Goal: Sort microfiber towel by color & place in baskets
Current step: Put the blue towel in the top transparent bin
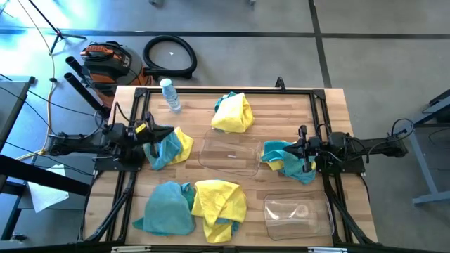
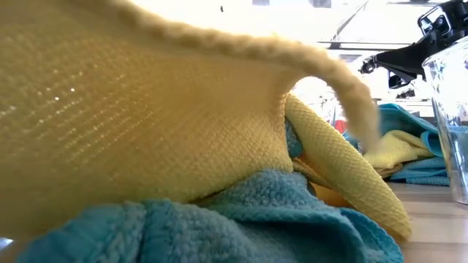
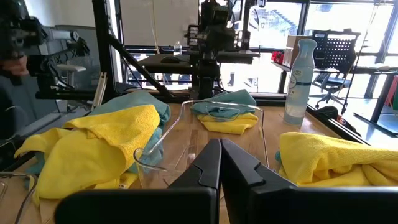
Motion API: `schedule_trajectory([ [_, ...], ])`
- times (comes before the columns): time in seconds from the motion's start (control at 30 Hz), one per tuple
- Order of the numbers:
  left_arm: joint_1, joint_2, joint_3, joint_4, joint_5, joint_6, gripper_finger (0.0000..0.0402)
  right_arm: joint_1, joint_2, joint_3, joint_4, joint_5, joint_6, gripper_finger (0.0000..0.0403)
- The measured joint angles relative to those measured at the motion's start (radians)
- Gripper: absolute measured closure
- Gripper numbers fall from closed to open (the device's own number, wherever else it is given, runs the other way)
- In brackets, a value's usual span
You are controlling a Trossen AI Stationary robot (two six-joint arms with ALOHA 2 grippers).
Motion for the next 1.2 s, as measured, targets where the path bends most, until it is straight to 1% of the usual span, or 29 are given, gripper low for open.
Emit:
schedule_trajectory([
  [0.13, 0.0, 0.145, 0.159, -0.048, -0.093, 0.005, 0.0401, 0.0, 0.0, 0.0, 0.0, 0.0, -0.001, 0.0402],
  [0.23, 0.0, 0.256, 0.299, -0.173, -0.185, -0.017, 0.0401, 0.0, 0.0, 0.0, 0.0, 0.0, -0.001, 0.0402],
  [0.3, 0.0, 0.327, 0.401, -0.293, -0.268, -0.088, 0.0402, 0.0, 0.0, 0.0, 0.0, 0.0, 0.0, 0.0402],
  [0.37, 0.001, 0.397, 0.508, -0.452, -0.329, -0.194, 0.0402, 0.0, 0.0, 0.0, 0.0, 0.0, 0.0, 0.0402],
  [0.43, 0.002, 0.464, 0.61, -0.621, -0.375, -0.309, 0.0402, 0.0, 0.0, 0.0, 0.0, 0.0, -0.001, 0.0402],
  [0.47, 0.006, 0.497, 0.657, -0.701, -0.381, -0.364, 0.0402, 0.0, 0.0, 0.0, 0.0, 0.0, 0.0, 0.0402],
  [0.53, 0.02, 0.555, 0.734, -0.846, -0.369, -0.474, 0.0402, 0.0, 0.0, 0.0, 0.0, 0.0, 0.0, 0.0402],
  [0.6, 0.036, 0.601, 0.783, -0.94, -0.353, -0.552, 0.0402, 0.0, 0.0, 0.0, 0.0, 0.0, 0.0, 0.0402],
  [0.7, 0.062, 0.647, 0.813, -0.998, -0.347, -0.626, 0.0402, 0.0, 0.0, 0.0, 0.0, 0.0, -0.001, 0.0402],
  [0.83, 0.123, 0.681, 0.815, -1.037, -0.278, -0.642, 0.0392, 0.0, 0.0, 0.0, 0.0, 0.0, 0.0, 0.0402],
  [0.93, 0.181, 0.714, 0.815, -1.094, -0.201, -0.676, 0.0371, 0.0, 0.0, 0.0, 0.0, 0.0, 0.0, 0.0402],
  [1.07, 0.25, 0.761, 0.813, -1.197, -0.104, -0.732, 0.0331, 0.0, 0.0, 0.0, 0.0, 0.0, 0.0, 0.0402],
  [1.2, 0.297, 0.801, 0.777, -1.214, -0.022, -0.771, 0.0294, 0.0, 0.0, 0.0, 0.0, 0.0, -0.001, 0.0402],
])
